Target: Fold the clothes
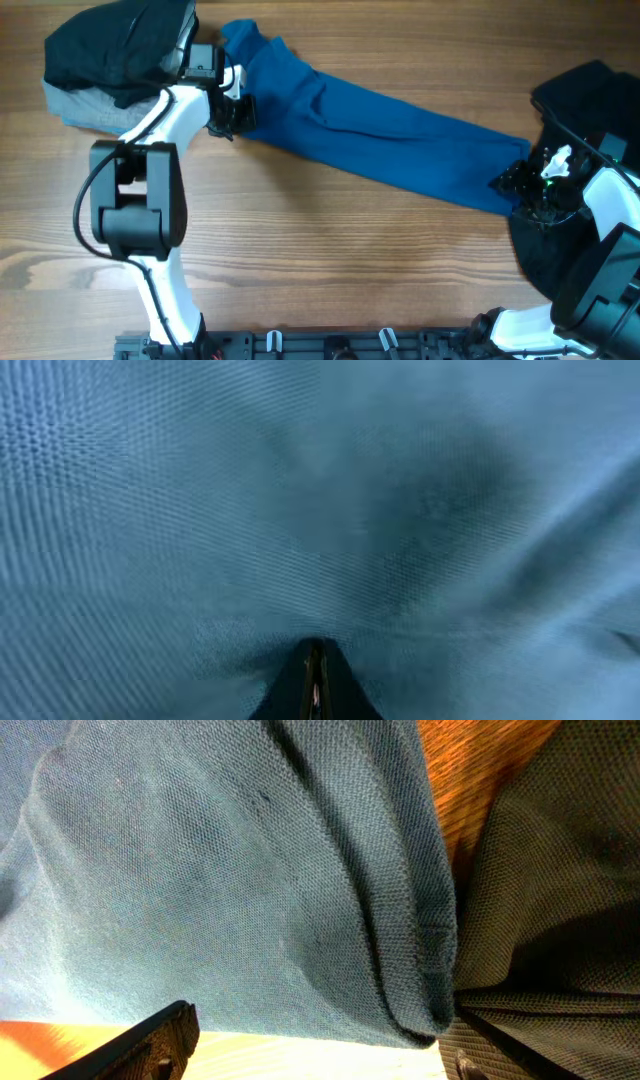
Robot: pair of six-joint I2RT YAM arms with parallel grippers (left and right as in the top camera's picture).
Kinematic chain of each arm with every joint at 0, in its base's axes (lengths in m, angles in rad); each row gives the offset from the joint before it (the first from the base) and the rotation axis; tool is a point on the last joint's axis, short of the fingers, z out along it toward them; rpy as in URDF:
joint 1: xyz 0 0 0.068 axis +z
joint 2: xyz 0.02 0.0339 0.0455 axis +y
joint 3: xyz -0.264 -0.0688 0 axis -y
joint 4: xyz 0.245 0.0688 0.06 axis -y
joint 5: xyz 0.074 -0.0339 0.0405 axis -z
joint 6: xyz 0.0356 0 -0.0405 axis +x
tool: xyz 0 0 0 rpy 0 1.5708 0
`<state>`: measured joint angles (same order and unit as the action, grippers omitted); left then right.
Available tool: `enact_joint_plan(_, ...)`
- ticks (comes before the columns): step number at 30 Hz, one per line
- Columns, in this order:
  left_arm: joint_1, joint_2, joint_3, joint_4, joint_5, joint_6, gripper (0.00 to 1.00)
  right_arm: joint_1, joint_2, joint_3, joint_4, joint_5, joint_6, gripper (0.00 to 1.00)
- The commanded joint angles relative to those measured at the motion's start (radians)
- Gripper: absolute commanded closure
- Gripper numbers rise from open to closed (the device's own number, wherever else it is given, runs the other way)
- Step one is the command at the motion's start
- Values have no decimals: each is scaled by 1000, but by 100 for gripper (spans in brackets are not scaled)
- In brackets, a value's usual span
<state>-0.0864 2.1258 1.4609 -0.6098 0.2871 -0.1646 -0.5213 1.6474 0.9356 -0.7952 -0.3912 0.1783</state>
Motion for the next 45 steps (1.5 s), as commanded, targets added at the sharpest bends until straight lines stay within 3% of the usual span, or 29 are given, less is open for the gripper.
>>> enact_joint_plan(1,49,63,-9,-19,-150,-169,96,3,-17,-11,-16,-19,4,16)
enact_joint_plan(3,88,62,-9,-23,-151,-183,96,3,-17,-31,6,26,7,15)
enact_joint_plan(5,142,60,-8,-39,-154,-195,96,3,-17,-71,94,55,9,7)
enact_joint_plan(10,214,60,-8,-57,-74,-210,96,3,-17,-93,234,3,12,4)
enact_joint_plan(14,213,60,-8,-73,-74,-210,96,7,-14,-93,323,-106,-47,5)
enact_joint_plan(17,213,60,-8,-84,-74,-210,96,32,17,-93,343,-141,-71,21)
enact_joint_plan(20,213,60,-8,-91,-74,-210,96,56,62,-93,342,-131,-69,25)
enact_joint_plan(25,213,60,-8,-101,-74,-210,96,51,63,-93,365,37,-66,11)
enact_joint_plan(31,213,60,-8,-106,-74,-210,96,51,87,-93,372,103,-97,12)
enact_joint_plan(32,213,60,-8,-106,-74,-210,96,51,87,-93,365,81,-100,12)
enact_joint_plan(34,213,60,-8,-107,-74,-209,96,51,81,-87,370,-98,-212,22)
enact_joint_plan(38,213,58,-8,-114,-74,-202,96,51,72,-83,364,-88,-193,10)
enact_joint_plan(42,213,58,-8,-114,-74,-202,96,51,149,-85,369,53,-119,9)
enact_joint_plan(44,213,58,-8,-112,-75,-202,96,56,218,-85,394,-42,-135,12)
enact_joint_plan(45,213,58,-8,-113,-74,-195,96,63,256,-85,399,-95,-158,18)
